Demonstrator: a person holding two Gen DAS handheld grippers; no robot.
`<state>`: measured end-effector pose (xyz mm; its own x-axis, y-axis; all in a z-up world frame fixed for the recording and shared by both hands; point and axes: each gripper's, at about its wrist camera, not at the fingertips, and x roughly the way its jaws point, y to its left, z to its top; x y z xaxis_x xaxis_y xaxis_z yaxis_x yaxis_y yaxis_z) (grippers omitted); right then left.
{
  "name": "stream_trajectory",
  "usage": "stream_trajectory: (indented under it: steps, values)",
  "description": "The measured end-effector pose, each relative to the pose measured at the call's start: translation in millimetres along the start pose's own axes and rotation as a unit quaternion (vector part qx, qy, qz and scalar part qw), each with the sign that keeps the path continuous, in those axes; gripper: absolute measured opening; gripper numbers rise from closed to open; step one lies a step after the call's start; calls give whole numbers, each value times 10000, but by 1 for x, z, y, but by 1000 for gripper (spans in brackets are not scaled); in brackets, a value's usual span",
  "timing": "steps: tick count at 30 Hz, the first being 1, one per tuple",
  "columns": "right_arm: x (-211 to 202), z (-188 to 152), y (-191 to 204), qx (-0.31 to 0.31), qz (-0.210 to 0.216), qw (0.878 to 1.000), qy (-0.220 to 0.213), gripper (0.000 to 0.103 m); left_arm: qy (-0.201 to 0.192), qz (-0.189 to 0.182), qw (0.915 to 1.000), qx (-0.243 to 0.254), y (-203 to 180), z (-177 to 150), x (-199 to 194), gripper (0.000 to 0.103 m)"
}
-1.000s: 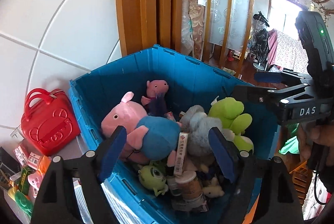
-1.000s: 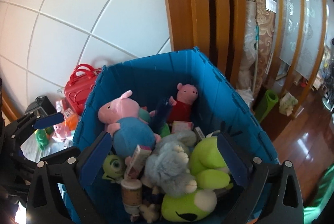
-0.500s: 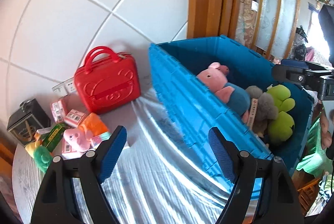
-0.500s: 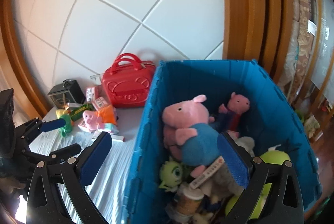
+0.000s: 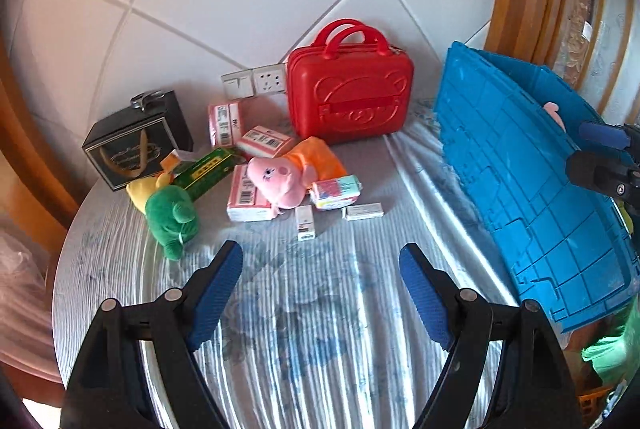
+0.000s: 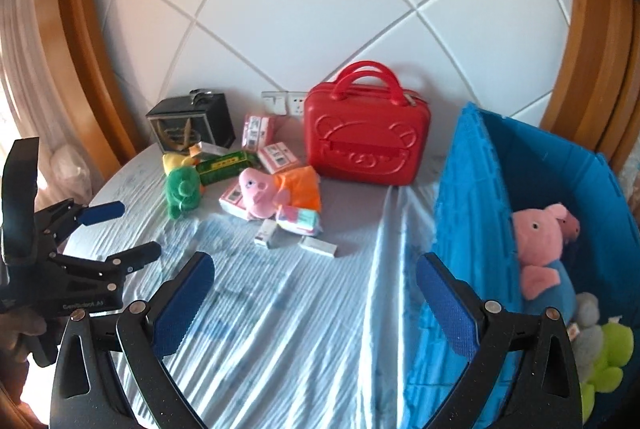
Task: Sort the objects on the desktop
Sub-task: 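Move both tools back over the bed toward the remaining items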
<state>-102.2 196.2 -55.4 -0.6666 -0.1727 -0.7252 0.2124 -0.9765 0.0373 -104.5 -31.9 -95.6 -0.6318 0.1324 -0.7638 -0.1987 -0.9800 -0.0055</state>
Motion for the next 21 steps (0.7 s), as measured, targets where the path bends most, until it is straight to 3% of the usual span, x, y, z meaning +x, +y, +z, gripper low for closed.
stream_trajectory:
  steps: [12,21]
  values:
    - [127,2,87,-395,168,9964,737,102,350,430,9974,-467,113,-33,49,80]
    - [236,-3,95,-248,274,9916,1239,102,725,604,9898,-1069,183,-49,138,80]
